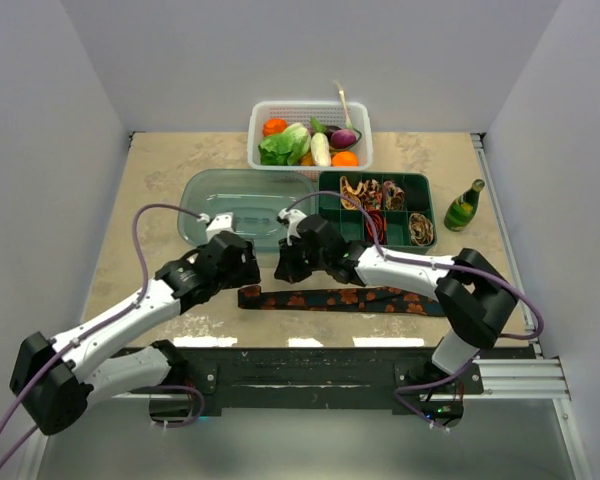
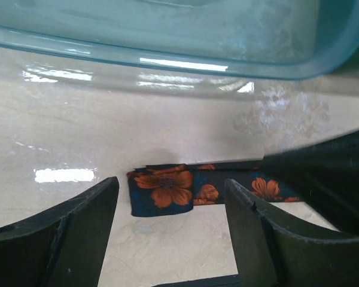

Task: Roll the ties
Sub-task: Roll the tie at the center of the board.

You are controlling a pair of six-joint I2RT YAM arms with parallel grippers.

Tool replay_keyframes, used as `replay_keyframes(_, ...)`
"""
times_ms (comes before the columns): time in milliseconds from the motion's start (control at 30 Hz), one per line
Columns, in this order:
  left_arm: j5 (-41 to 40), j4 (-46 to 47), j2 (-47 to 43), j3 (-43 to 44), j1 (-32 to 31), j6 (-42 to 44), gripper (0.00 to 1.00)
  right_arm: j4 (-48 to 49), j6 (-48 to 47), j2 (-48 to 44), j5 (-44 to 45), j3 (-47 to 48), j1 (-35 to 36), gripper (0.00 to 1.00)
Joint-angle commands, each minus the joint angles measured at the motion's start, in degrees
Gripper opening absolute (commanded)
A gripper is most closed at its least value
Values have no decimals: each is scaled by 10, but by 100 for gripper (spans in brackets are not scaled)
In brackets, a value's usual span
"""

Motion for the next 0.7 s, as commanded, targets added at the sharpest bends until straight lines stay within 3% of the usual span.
replay_keyframes(0,90,56,-61,-38,46,12,82,39,-4,30,-20,58,40,0)
replay_keyframes(400,291,163,-135,-176,214,4,86,65,11,110,-31,78,70,0)
replay_keyframes(667,327,184,-137,-210,247,10,84,68,31,90,-15,36,77,0)
